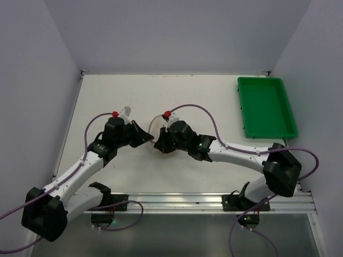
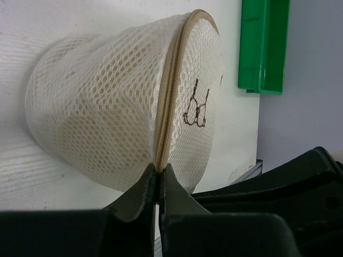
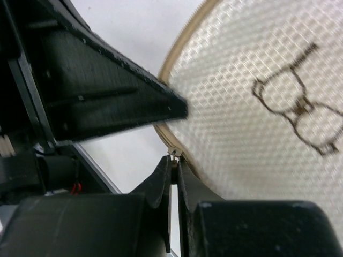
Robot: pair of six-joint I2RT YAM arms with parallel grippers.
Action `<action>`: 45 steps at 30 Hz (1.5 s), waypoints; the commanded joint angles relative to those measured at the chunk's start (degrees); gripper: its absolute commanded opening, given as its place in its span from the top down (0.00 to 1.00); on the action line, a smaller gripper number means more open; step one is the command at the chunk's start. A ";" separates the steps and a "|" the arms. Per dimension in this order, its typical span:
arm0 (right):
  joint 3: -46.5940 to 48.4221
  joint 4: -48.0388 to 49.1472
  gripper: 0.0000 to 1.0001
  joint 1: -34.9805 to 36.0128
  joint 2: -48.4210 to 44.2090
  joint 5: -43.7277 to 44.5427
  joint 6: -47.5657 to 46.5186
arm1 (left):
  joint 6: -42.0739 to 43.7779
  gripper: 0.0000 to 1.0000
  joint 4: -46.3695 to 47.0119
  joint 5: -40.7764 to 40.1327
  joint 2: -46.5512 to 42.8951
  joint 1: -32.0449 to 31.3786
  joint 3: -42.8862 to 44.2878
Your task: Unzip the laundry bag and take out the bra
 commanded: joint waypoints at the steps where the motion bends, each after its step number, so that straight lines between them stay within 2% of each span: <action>1: -4.78 -3.32 1.00 -0.91 -6.52 7.64 -5.27 | 1.87 1.00 -0.60 0.94 -1.18 0.68 1.20; 5: -10.57 -6.57 1.00 -4.86 -11.19 8.88 -9.57 | 3.19 1.00 -2.09 3.06 -2.58 1.29 0.67; 9: -12.87 -8.51 1.00 -12.94 -14.00 9.22 -12.57 | 7.83 1.00 -7.00 6.75 -3.55 1.64 1.99; 15: -7.78 -8.86 1.00 -19.71 -10.94 11.07 -16.09 | 16.09 1.00 -15.09 10.62 -2.85 2.08 4.18; 18: -4.70 -9.39 1.00 -19.81 -9.44 10.03 -17.85 | 18.13 1.00 -16.51 10.54 -1.98 3.13 5.06; 21: -3.99 -9.92 1.00 -19.37 -9.52 3.62 -18.99 | 19.88 1.00 -16.86 7.47 -0.05 5.59 7.87; 26: -5.05 -13.17 1.00 -15.07 -11.11 -4.99 -16.37 | 21.21 0.93 -12.14 1.84 9.96 8.32 16.81; 29: -4.87 -12.38 1.00 -9.63 -10.32 -7.29 -11.98 | 20.69 0.83 -8.61 1.04 17.78 8.59 22.72; 30: -4.52 -11.86 1.00 -7.35 -9.79 -7.99 -10.66 | 19.81 0.75 -6.25 1.65 21.20 8.59 23.95; 32: -3.39 -9.05 1.00 -6.02 -7.52 -9.31 -6.54 | 17.71 0.68 -3.70 4.03 23.68 8.59 26.50; 35: -1.54 -5.09 1.00 -4.87 -4.18 -9.76 -1.44 | 15.77 0.31 -2.45 5.35 23.43 8.59 25.90; 36: -1.10 -4.13 1.00 -4.69 -3.38 -8.71 -0.46 | 14.98 0.10 -3.06 4.05 21.17 8.59 25.37; 37: -0.66 -2.46 1.00 -4.69 -2.76 -8.18 0.16 | 14.71 0.04 -3.93 2.81 19.84 8.59 23.72; 38: 0.65 -2.10 1.00 -4.60 -1.28 -7.57 0.95 | 14.10 0.00 -5.68 1.50 18.00 8.59 22.66; 40: 2.06 -1.31 1.00 -4.60 -0.13 -6.51 1.40 | 13.31 0.00 -7.19 -2.37 12.37 8.68 18.45; 43: 4.61 -1.31 1.00 -4.60 1.81 -6.07 1.22 | 9.80 0.00 -7.81 -3.79 4.73 8.59 11.08; 45: 5.50 -1.13 1.00 -4.60 2.25 -5.89 1.05 | 6.03 0.07 -4.31 -1.43 0.86 7.89 7.02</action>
